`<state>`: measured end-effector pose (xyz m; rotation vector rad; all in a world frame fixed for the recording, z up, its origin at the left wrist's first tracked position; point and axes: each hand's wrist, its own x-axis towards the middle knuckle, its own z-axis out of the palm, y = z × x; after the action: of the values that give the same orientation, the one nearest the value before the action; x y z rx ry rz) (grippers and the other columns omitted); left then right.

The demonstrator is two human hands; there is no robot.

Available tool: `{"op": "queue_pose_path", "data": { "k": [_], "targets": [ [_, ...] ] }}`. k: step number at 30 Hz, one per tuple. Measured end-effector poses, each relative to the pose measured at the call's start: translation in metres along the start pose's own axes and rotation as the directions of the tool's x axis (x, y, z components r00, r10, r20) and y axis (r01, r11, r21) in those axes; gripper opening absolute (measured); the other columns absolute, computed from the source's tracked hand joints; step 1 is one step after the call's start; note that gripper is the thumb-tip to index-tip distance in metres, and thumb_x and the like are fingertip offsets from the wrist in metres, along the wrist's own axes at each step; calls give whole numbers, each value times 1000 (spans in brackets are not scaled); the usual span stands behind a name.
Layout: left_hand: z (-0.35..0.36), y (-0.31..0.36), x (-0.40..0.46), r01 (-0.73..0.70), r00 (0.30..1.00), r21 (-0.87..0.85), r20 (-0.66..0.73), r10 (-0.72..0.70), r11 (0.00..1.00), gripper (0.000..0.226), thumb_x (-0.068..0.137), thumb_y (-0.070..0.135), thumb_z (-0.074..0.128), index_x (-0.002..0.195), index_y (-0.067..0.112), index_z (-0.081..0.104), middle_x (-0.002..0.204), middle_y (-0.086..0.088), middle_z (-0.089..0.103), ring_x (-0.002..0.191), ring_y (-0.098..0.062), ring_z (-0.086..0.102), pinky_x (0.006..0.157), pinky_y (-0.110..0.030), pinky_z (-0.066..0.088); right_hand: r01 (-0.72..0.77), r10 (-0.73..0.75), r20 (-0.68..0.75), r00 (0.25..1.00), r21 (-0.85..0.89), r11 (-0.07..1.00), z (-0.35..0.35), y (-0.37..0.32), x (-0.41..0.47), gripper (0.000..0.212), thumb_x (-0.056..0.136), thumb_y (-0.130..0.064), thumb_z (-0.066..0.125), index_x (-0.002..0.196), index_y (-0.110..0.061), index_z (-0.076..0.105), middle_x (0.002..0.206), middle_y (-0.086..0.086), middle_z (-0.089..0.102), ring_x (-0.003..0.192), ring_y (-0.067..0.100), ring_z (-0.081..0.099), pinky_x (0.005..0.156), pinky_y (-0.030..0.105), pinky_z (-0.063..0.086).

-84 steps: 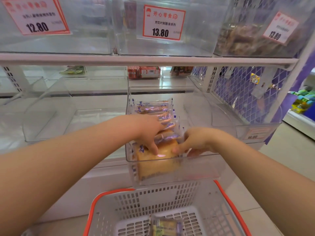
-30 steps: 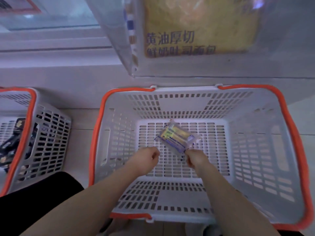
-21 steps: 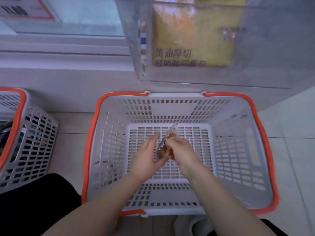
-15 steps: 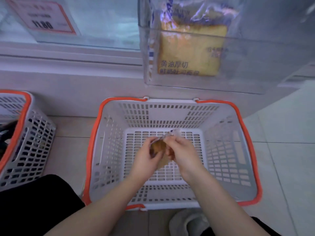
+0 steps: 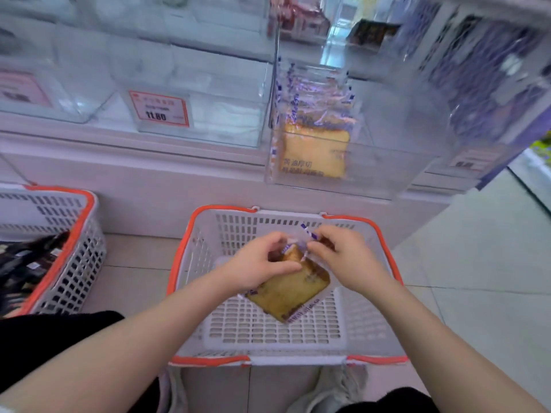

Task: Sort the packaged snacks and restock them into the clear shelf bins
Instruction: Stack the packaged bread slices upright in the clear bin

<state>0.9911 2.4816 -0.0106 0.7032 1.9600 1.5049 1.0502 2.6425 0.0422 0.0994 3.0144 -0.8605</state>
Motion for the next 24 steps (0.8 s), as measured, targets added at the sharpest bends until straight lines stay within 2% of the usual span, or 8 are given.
{"op": "queue_pose_path", "data": {
  "k": [2,6,8,11,12,14,18,24],
  "targets": [
    [-9,13,-3,-17,1000,157,19,14,987,31,83,20,68,111,12,56,108,-11,65,102,-26,61,92,-40,47,-85,116,-95,989,282,956,-9,-1,-7,29,89,-11,58,63,-19,51,56,-6,49,54,9,45,57,29,32],
    [-41,38,-15,-47,999,511,29,37,858,29,80,36,69,102,20,60,91,3,66,86,-16,60,81,-32,47,-167,360,-118,926,726,667,-28,-5,-14,17,93,-8,51,77,-7,56,74,14,61,62,20,54,56,26,44],
    [-51,48,-22,-19,993,392,-103,64,920,24,75,34,73,91,21,62,79,6,64,72,-10,57,73,-30,48,-153,403,-99,910,823,547,-38,-12,-13,14,94,-9,51,82,-6,58,68,8,64,55,15,57,49,21,45],
    [-49,62,-31,-72,953,-240,-303,-4,968,11,80,23,67,82,14,61,69,7,66,60,-5,58,66,-26,46,-104,454,-73,888,930,354,-51,-19,-11,19,94,-12,49,77,-12,57,52,-7,62,47,8,57,51,22,44],
    [-46,65,-32,-111,941,-336,-339,-10,935,8,83,19,63,78,14,60,64,9,65,58,-3,57,66,-25,46,-97,477,-56,877,952,291,-52,-21,-11,21,95,-13,48,76,-14,57,48,-8,60,46,7,56,53,23,43],
    [-41,66,-33,-148,921,-277,-388,30,949,15,87,14,59,73,17,58,60,12,62,59,-3,55,68,-26,45,-127,535,0,845,971,202,-45,-25,-12,23,95,-14,47,75,-17,56,43,-9,56,43,6,54,47,18,41],
    [-44,69,-26,-152,862,-97,-499,84,984,21,93,17,52,72,22,55,62,14,58,62,-5,51,64,-29,44,-189,561,42,826,960,206,-32,-37,-6,24,93,-11,49,70,-14,52,37,-6,52,40,14,49,35,12,33],
    [-46,92,-5,-284,779,-146,-611,139,948,24,95,15,49,74,25,56,64,8,68,55,-6,59,49,-19,47,121,472,-293,832,925,361,-61,-39,13,23,97,-17,47,74,-14,51,57,-6,63,47,6,58,40,20,46]
  ]
}}
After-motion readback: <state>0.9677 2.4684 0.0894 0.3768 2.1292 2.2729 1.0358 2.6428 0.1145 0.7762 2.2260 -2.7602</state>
